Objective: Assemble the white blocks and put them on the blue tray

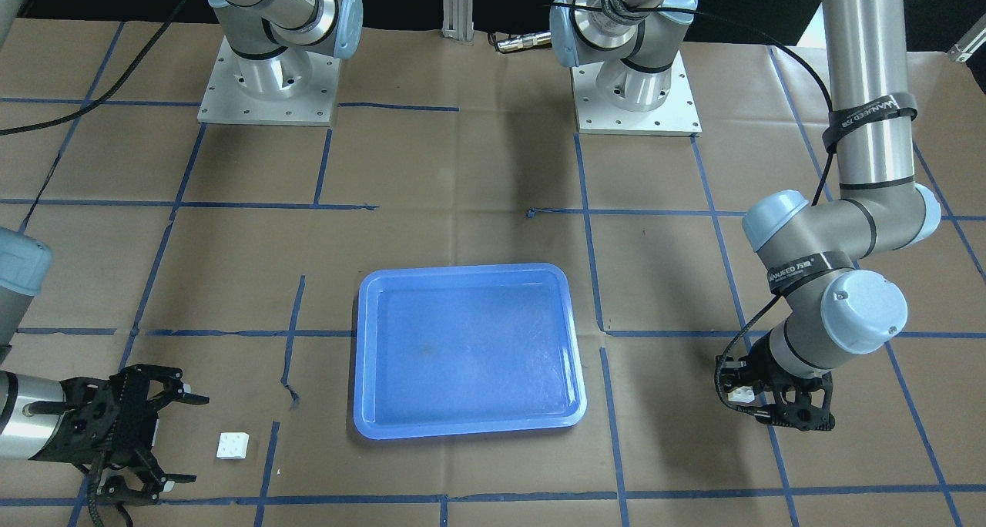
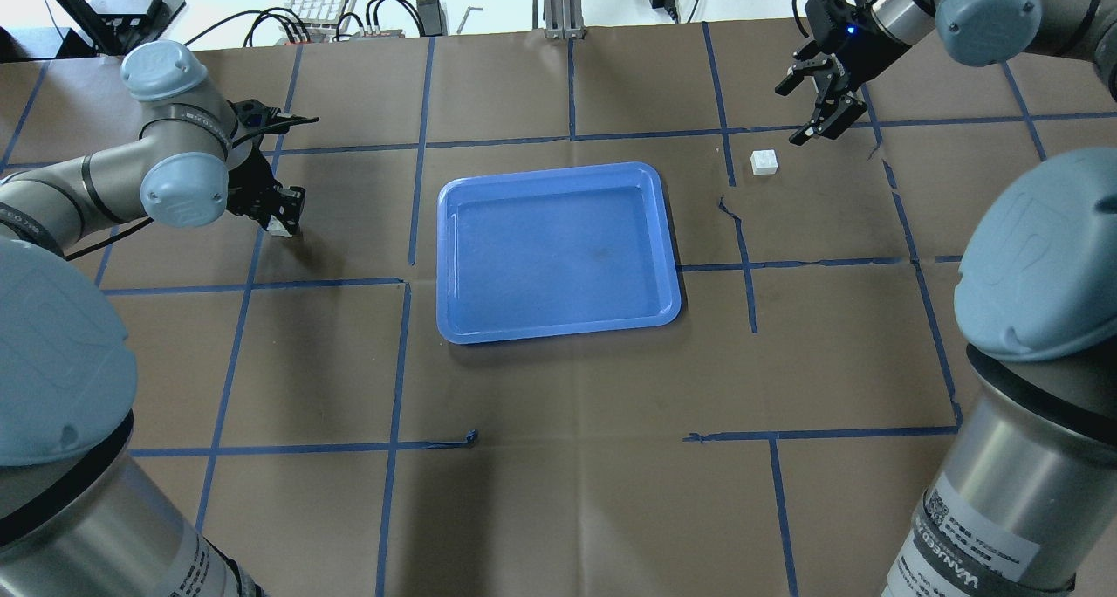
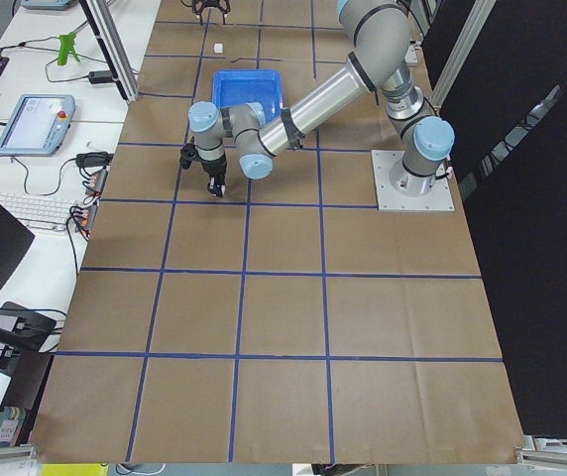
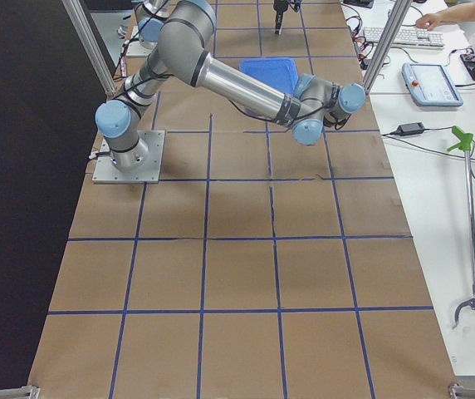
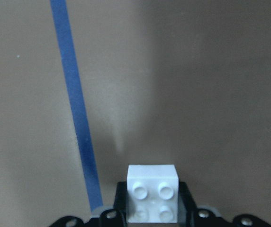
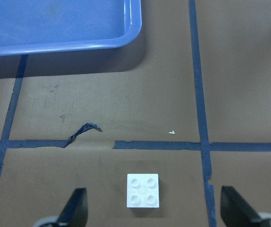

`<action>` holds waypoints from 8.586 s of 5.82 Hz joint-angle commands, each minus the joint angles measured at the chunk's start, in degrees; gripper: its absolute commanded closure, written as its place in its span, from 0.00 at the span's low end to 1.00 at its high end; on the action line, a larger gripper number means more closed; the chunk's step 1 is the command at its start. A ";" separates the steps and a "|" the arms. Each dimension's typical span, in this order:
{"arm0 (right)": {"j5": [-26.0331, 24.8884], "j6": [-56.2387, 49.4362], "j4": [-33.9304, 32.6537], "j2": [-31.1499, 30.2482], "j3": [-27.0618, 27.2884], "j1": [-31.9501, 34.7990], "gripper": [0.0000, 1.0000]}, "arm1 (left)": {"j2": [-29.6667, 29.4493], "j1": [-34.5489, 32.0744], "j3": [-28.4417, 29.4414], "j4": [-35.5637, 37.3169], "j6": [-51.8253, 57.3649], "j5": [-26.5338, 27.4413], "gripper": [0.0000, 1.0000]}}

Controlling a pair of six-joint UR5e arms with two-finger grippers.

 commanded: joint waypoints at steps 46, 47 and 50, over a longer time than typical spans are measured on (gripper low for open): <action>7.56 30.15 -46.50 -8.84 36.92 22.34 0.72 | 34.73 -16.19 2.27 -31.85 -27.93 -5.45 0.01; 7.56 30.15 -46.50 -8.75 36.92 22.43 0.72 | 34.65 -16.19 2.36 -31.85 -27.84 -5.45 0.01; 7.47 30.15 -46.42 -8.84 36.92 22.43 0.70 | 34.82 -16.19 2.36 -31.85 -27.92 -5.45 0.01</action>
